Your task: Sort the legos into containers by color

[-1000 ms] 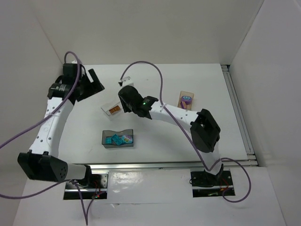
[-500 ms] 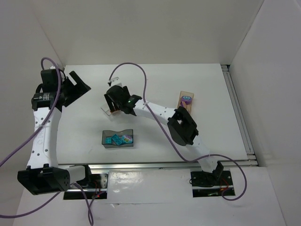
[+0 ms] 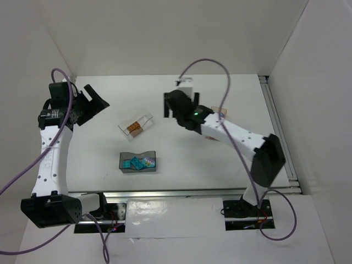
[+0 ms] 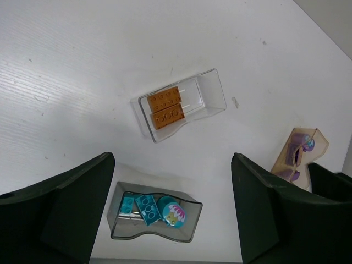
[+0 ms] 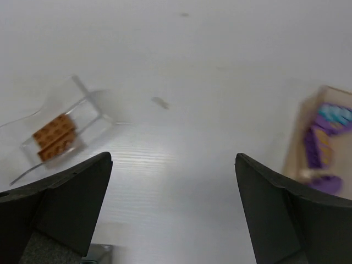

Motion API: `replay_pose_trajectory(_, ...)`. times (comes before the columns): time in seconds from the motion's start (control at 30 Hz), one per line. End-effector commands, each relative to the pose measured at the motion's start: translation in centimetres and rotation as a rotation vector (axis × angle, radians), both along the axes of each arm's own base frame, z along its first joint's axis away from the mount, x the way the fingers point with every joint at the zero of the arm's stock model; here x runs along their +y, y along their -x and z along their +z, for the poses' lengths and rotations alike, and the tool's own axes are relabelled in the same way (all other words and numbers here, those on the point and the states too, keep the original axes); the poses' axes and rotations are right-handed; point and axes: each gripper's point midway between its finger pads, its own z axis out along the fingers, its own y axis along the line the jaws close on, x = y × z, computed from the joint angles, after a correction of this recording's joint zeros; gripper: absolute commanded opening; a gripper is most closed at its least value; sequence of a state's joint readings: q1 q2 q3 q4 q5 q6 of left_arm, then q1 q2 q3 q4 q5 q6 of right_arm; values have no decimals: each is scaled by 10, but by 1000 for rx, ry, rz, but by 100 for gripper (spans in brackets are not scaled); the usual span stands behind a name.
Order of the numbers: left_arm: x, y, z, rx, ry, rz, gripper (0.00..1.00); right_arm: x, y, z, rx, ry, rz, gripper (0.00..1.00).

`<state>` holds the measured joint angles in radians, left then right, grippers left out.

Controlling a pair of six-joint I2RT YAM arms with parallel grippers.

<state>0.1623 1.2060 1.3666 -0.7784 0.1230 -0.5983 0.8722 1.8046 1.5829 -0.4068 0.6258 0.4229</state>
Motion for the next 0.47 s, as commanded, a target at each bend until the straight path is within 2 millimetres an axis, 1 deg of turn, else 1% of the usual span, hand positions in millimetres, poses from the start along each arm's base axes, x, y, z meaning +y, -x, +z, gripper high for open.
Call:
replay_pose_trajectory(0.0,1,2,4,-37,-28,-26,93,-124,22,-9,72,5,-337,100)
replay_pose_trajectory(0.03,1,2,4,-37,-28,-26,93,-143,32,-14,94,4,-377,100)
replay_pose_trajectory(0.07,1,5,3,-37,-28,-26,93,-170,52,-23,110,18,-422,100)
replay_pose_trajectory(0.1,2,5,-1,-27,-32,-19,93,-191,60,-28,121,-1,-490,100)
replay_pose_trajectory(0.13,2,6,-5,-18,-30,-19,93,-208,75,-36,153,25,-516,100)
replay_pose_trajectory(0.17,2,7,-2,-26,-32,-18,93,-215,85,-40,164,30,-524,100)
replay_pose_trajectory(0.2,2,6,0,-37,-33,-18,93,-230,100,-46,175,17,-546,100)
replay_pose_trajectory(0.27,-1,8,-4,-37,-33,-28,94,-243,116,-51,196,15,-556,100)
replay_pose_trajectory(0.37,-4,8,1,-59,-26,-42,94,-250,137,-51,191,-61,-547,100)
replay_pose_trajectory(0.43,-4,10,4,-68,-35,-47,94,-253,136,-46,165,-81,-541,100)
